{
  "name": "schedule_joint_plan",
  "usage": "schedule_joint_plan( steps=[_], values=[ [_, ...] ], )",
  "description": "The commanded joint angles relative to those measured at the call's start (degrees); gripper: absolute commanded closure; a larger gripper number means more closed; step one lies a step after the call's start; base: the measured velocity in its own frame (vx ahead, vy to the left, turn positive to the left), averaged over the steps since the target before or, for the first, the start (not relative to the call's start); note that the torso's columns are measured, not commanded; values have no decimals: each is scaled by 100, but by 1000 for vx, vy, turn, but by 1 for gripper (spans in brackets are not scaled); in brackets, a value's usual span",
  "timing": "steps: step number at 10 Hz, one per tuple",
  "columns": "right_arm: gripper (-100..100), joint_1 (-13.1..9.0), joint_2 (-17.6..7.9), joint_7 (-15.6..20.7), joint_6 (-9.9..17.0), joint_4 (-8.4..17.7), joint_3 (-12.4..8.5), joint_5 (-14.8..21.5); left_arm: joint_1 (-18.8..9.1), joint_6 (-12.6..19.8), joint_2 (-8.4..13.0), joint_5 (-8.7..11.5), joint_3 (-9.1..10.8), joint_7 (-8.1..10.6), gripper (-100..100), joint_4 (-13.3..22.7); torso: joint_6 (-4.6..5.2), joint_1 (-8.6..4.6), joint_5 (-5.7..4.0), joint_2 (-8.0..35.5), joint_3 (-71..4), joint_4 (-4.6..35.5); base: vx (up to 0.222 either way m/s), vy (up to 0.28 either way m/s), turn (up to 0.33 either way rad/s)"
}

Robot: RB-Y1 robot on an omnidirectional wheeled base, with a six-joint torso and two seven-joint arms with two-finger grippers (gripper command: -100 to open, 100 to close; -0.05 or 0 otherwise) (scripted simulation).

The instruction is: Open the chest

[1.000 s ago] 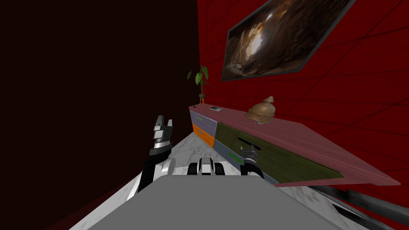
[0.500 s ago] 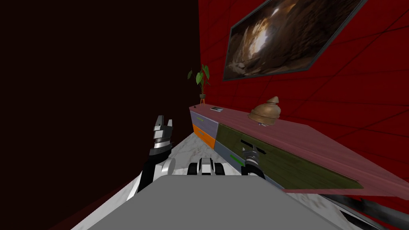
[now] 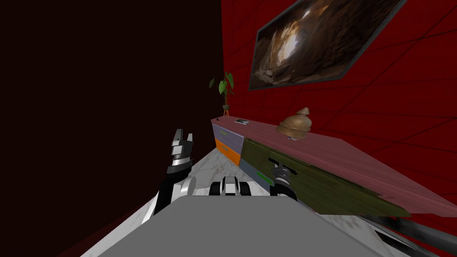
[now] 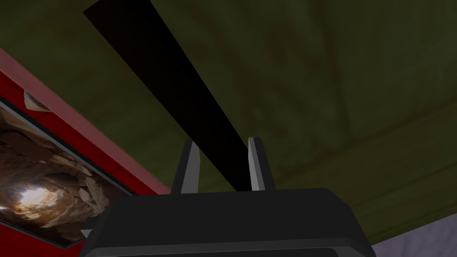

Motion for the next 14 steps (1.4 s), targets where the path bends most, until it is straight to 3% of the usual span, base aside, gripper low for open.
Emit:
schedule_joint_plan(
  steps=[1, 7, 8, 12, 13, 14],
  values=[
    [100, 98, 36, -13, -32, -80, 85, 46, -1, 0, 0, 0, 0, 0, 0, 0, 8, -13, 5, 4, -1, 4, -177, 138, -16],
    [100, 202, 83, 24, -16, -160, 168, 121, 0, 0, 0, 0, 0, 0, 0, 0, 8, -10, 9, -21, -15, 0, -119, 105, -20],
    [-100, 365, 126, 107, -96, -331, 190, 91, 1, 0, 1, 0, 1, 0, 0, 0, 8, -35, 18, -45, -33, 5, 0, 12, -30],
    [-100, 938, 273, 408, -375, -1022, 242, -19, 3, -1, 2, 0, 2, 0, 0, -1, 10, -13, 22, -28, -25, 4, 59, -16, -42],
    [-100, 938, 273, 408, -375, -1059, 242, -19, 3, -1, 2, 0, 2, 0, 0, -1, 12, -13, 20, -16, -17, 6, 40, -17, -10],
    [-100, 1082, 310, 483, -444, -1241, 255, -46, 2, 0, 2, 0, 2, 0, 0, 0, 11, -8, 21, -6, -11, 8, 34, -8, -28]
  ],
)
